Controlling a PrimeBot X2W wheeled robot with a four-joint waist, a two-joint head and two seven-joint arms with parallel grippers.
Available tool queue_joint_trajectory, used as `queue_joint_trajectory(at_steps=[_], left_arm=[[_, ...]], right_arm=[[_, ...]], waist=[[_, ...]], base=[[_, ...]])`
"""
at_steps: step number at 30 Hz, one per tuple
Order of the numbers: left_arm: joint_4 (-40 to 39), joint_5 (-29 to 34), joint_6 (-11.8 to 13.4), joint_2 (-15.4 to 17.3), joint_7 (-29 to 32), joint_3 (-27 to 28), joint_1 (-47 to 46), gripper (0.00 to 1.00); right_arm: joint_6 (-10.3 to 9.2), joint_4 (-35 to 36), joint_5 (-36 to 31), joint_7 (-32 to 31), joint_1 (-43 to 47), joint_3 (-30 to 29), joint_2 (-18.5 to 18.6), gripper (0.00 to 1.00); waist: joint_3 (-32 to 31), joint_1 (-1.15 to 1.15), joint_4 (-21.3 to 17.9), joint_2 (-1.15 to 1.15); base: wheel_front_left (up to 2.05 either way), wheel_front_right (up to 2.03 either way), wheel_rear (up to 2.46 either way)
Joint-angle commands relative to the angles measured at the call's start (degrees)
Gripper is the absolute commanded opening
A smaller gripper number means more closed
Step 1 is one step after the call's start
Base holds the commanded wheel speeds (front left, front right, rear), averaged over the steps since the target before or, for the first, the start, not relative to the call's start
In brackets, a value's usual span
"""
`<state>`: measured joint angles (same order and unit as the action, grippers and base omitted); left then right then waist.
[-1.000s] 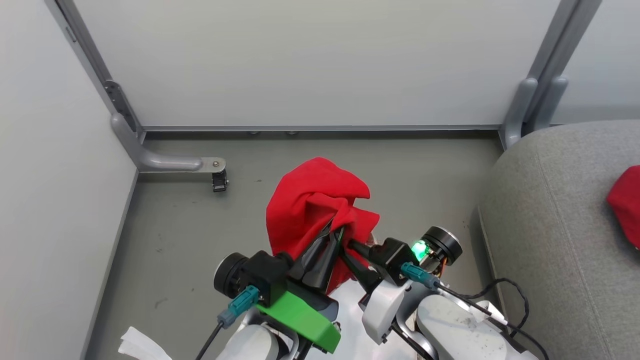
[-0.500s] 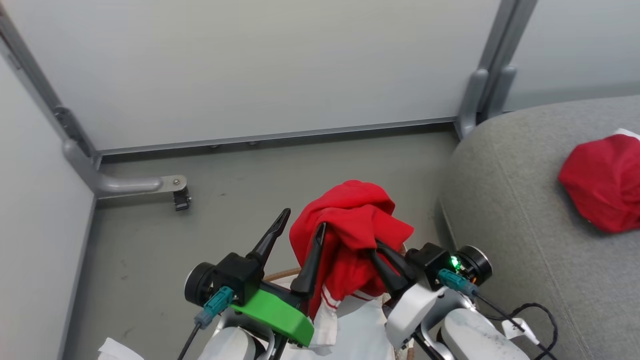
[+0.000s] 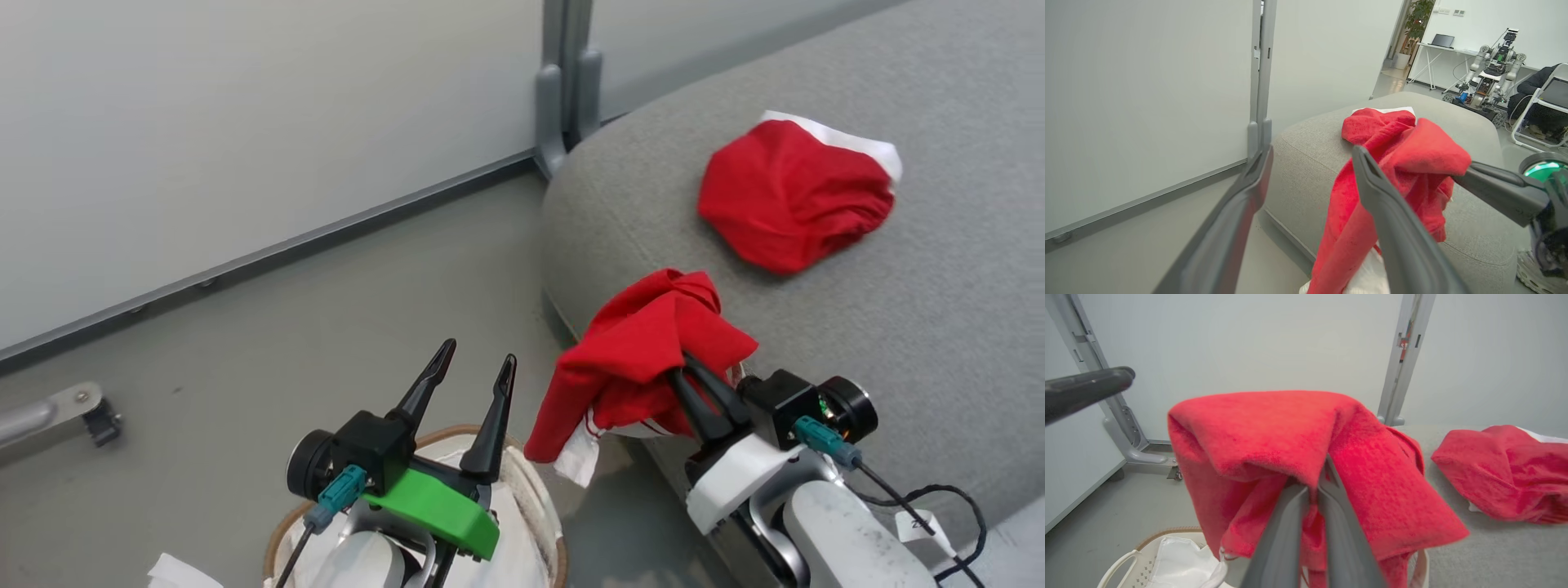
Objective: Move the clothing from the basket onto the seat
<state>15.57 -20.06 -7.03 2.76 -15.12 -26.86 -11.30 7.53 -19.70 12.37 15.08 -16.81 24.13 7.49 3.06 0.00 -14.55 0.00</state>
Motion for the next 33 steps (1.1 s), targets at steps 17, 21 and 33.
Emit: queue_joint_trajectory(at_steps=[17, 21, 33], left_arm=[[3.2, 5.7, -0.5, 0.3, 0.0, -1.1, -8.9, 1.00], [3.5, 6.8, -0.5, 0.3, 0.0, -1.5, -11.4, 1.00], [3.5, 7.5, -0.5, 0.3, 0.0, -2.4, -16.6, 1.00]], right_arm=[[-0.08, -1.5, -7.0, 0.1, -23.3, -17.8, 13.3, 0.00], [-0.09, -4.4, -8.7, 0.1, -28.7, -21.7, 14.7, 0.00], [-0.08, -19.9, -18.6, 0.1, -36.4, -34.0, 14.8, 0.00]], waist=[[19.3, 0.00, -5.1, 0.00], [23.7, 0.00, -2.2, 0.00], [32.4, 0.00, 5.7, 0.00]], base=[[0.00, 0.00, 0.00], [0.00, 0.00, 0.00], [0.00, 0.00, 0.00]])
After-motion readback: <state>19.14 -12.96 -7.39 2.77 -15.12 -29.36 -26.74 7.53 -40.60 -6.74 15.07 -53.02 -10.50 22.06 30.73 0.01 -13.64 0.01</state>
